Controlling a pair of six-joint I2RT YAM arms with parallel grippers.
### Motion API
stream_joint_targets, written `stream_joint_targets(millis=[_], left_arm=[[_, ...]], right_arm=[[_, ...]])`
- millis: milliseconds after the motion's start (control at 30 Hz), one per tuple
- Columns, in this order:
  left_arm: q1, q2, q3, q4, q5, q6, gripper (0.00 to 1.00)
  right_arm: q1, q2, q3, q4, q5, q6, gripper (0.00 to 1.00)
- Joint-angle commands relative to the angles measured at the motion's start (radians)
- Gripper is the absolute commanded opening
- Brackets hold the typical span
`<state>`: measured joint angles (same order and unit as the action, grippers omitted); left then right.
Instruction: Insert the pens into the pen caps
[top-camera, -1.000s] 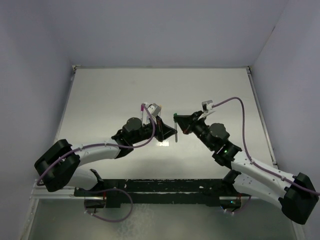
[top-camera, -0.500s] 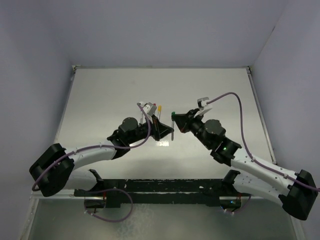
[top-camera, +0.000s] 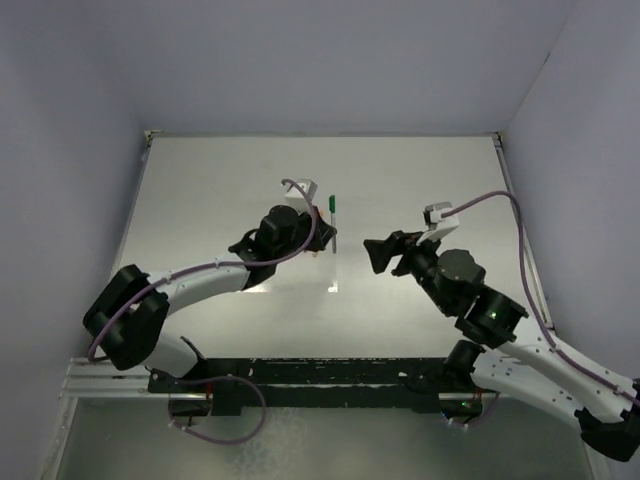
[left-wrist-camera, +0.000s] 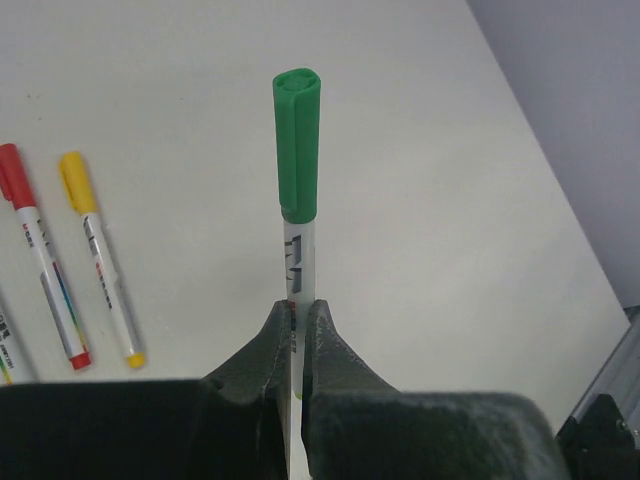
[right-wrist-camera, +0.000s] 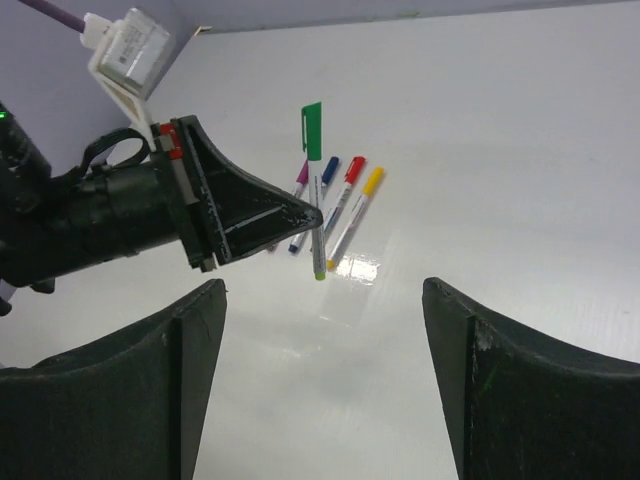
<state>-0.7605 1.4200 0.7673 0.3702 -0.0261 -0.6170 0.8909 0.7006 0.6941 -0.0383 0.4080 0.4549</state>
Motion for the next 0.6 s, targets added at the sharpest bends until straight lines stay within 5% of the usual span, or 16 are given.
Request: stream_joint_targets(millis=[0,300,567], left_arm=[[-0.001,0.117,0.180,-0.169,-0.077,0.083,0.00],[0.000,0.424,0.484,-0.440,-0.185,0.143,0.00],[0.007,0.567,0.609,-0.537,-0.219,0.133,0.00]], right_arm=[[0.000,-0.086,0.045,-0.136,0.154,0.031,0.81],[0.000,-0.196,0.015,-0.274,0.197,0.084,0.81],[0.000,-0.198,-0.011,-0.269,0.181,0.106,0.81]])
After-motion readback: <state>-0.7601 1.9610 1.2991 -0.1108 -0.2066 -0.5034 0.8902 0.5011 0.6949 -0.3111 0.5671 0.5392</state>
